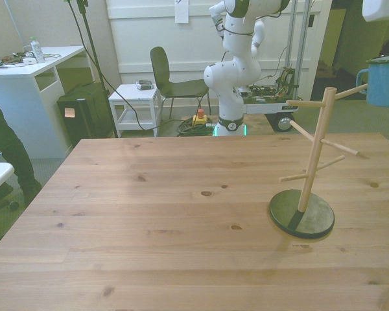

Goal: Hang the mug

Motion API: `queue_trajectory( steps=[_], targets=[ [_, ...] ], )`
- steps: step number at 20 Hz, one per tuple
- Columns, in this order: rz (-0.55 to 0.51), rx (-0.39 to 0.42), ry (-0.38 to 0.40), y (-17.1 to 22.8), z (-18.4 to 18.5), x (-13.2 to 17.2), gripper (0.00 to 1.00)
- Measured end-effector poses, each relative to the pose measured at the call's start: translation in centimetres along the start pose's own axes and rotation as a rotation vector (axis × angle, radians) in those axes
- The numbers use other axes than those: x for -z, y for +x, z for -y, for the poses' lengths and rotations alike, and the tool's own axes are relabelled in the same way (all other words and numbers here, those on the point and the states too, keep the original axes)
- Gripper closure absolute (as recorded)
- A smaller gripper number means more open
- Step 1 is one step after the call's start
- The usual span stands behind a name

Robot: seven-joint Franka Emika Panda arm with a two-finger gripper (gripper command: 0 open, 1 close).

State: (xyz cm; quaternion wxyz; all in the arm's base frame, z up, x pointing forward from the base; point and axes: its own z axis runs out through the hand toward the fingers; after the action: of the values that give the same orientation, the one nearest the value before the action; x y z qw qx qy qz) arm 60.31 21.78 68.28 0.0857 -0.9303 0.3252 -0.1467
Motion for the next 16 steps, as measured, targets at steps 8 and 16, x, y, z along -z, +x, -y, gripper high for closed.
queue_trajectory(
  steps=[8,16],
  targets=[
    [0.011,-0.017,0.005,0.9,-0.5,-0.3,1.00],
    [0.039,-0.027,0.023,2.8,-1.8,-0.4,1.00]
  ],
)
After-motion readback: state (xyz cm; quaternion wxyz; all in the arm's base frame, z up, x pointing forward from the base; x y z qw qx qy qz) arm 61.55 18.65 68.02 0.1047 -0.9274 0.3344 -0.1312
